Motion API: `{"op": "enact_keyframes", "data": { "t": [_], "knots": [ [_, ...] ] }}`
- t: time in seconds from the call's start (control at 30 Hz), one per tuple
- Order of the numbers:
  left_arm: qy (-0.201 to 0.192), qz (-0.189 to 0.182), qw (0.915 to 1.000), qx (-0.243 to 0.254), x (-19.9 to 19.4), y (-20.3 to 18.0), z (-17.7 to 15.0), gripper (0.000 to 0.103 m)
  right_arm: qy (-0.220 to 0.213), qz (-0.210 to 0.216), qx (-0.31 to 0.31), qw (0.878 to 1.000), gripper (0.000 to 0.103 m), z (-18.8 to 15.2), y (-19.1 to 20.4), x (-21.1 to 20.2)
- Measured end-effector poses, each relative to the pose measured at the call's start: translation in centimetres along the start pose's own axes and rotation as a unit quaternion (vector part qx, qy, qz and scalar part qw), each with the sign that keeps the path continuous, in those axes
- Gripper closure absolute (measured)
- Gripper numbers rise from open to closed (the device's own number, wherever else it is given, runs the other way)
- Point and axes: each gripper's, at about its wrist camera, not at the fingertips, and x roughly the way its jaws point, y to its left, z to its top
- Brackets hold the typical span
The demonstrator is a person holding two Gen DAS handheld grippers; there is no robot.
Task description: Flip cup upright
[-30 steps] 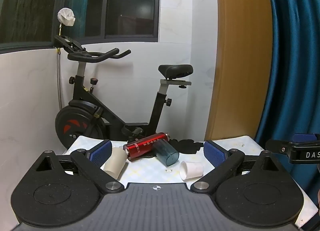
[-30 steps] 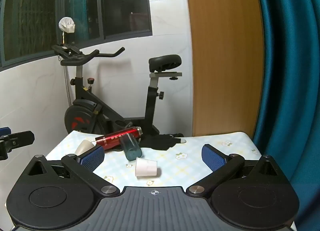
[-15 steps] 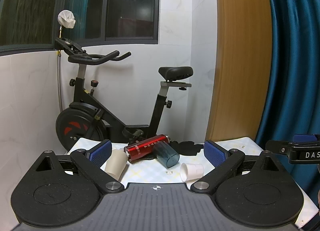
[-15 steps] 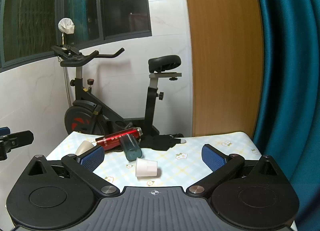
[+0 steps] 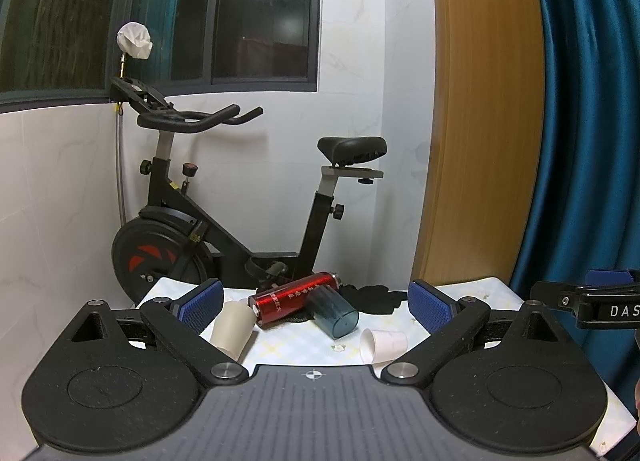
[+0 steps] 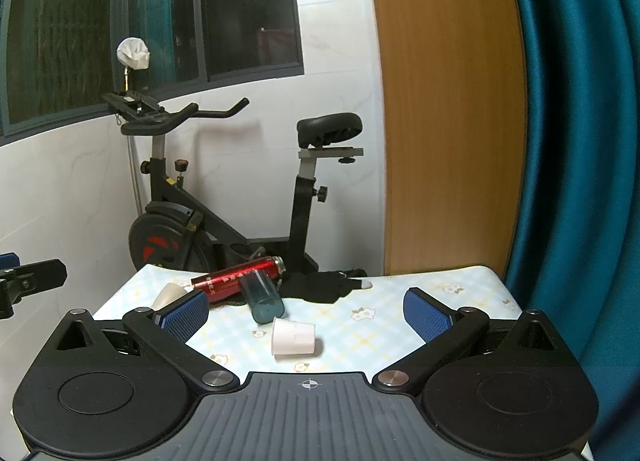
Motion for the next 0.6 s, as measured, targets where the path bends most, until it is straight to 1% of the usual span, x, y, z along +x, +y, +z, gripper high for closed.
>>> {"op": "enact_keyframes", "data": {
  "t": [0.07, 0.1, 0.6],
  "knots": [
    [0.000, 0.000, 1.0000, 0.000, -0.01, 0.00, 0.00, 0.003, -0.001, 0.000, 0.000, 1.000, 0.000, 0.00, -0.16, -0.06],
    [0.000, 0.000, 1.0000, 0.000, -0.01, -0.01, -0.01, 0.003, -0.002, -0.001, 0.001, 1.000, 0.000, 0.30, -0.05, -0.72],
    [-0.001, 0.000, 1.0000, 0.000, 0.00, -0.06, -0.03, 0.003, -0.002, -0.001, 0.001, 1.000, 0.000, 0.31, -0.10, -0.72]
  ]
}}
